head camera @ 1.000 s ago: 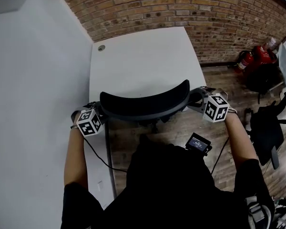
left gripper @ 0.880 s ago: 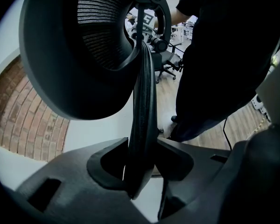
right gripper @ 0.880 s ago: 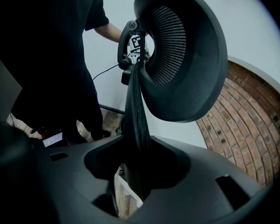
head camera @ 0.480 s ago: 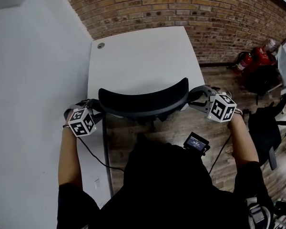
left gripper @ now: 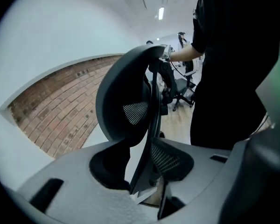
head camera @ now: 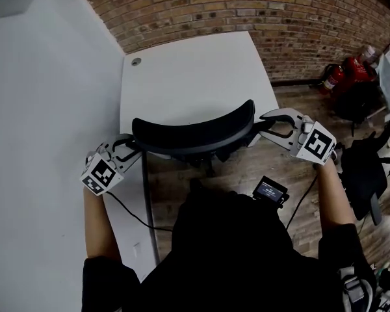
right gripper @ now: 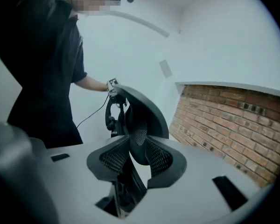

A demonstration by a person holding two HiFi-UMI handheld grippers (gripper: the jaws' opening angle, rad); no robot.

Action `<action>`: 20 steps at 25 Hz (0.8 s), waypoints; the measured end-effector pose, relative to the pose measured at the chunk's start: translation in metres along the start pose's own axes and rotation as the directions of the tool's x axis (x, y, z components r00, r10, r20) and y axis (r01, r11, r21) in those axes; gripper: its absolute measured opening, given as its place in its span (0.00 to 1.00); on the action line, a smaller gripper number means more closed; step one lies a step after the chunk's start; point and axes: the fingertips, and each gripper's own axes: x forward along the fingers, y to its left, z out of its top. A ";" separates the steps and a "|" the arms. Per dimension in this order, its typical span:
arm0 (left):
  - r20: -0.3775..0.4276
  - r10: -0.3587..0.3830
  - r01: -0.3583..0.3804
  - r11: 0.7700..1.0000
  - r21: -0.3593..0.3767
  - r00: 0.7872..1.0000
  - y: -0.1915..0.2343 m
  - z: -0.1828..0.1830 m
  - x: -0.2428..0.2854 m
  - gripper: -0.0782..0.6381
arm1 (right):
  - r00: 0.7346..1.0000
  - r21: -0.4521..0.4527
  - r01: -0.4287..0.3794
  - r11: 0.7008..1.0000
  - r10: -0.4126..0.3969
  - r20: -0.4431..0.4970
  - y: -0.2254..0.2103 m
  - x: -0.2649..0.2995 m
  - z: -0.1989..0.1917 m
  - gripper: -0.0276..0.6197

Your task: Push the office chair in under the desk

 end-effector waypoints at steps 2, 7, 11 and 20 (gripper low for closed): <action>0.075 0.030 -0.025 0.997 -0.069 0.997 -0.003 0.007 -0.003 0.30 | 0.997 0.066 0.039 0.997 -0.043 0.056 -0.002 -0.006 0.008 0.19; 0.240 0.161 -0.106 0.969 -0.225 0.957 -0.005 0.019 -0.011 0.21 | 0.977 0.145 0.140 0.979 -0.161 0.140 -0.007 -0.019 0.013 0.11; 0.329 0.260 -0.135 0.924 -0.357 0.908 -0.010 0.028 -0.013 0.17 | 0.964 0.193 0.206 0.959 -0.234 0.130 -0.002 -0.022 0.005 0.07; 0.409 0.408 -0.165 0.844 -0.511 0.817 -0.038 0.067 -0.001 0.13 | 0.911 0.307 0.231 0.923 -0.316 0.265 0.028 -0.028 0.014 0.05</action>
